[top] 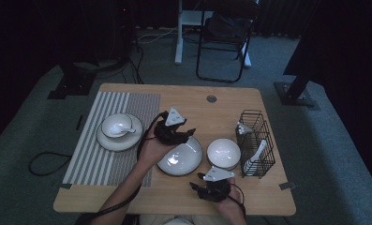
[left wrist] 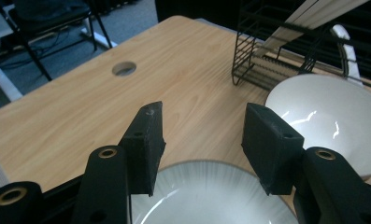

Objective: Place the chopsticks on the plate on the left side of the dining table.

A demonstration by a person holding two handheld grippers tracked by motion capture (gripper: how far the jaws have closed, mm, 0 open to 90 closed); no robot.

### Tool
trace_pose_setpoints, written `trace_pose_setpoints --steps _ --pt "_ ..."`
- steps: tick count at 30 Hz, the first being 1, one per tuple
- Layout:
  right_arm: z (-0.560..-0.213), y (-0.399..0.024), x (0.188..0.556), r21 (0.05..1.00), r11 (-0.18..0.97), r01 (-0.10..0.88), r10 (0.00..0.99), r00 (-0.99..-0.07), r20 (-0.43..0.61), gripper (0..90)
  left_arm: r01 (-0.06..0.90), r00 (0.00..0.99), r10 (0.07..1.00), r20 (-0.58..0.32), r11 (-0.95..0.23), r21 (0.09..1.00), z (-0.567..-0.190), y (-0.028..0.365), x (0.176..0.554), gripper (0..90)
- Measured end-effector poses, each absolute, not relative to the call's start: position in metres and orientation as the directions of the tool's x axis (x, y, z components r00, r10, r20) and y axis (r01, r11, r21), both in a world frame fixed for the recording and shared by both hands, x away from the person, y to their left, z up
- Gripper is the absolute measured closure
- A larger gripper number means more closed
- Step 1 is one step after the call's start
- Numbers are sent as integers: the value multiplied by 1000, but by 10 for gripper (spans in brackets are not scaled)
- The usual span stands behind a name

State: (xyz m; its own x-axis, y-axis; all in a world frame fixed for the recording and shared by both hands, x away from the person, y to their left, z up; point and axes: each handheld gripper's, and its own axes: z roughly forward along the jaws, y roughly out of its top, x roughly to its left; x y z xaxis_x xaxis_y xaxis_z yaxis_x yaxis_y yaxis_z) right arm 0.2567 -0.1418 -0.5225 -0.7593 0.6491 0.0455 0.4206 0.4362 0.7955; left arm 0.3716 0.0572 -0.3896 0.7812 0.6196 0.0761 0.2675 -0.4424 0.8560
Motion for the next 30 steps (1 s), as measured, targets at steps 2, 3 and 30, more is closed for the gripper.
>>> trace_pose_setpoints --steps 2,3,30 --pt "-523 -142 257 793 437 424 649 -759 49 505 257 787 612 79 -443 859 -386 53 374 493" --pt "-523 -142 257 793 438 424 649 -759 48 505 252 791 607 79 -440 862 -384 51 375 493" --pt "-524 -140 258 791 440 424 642 -765 53 502 150 858 498 127 -479 865 -364 -9 394 496"
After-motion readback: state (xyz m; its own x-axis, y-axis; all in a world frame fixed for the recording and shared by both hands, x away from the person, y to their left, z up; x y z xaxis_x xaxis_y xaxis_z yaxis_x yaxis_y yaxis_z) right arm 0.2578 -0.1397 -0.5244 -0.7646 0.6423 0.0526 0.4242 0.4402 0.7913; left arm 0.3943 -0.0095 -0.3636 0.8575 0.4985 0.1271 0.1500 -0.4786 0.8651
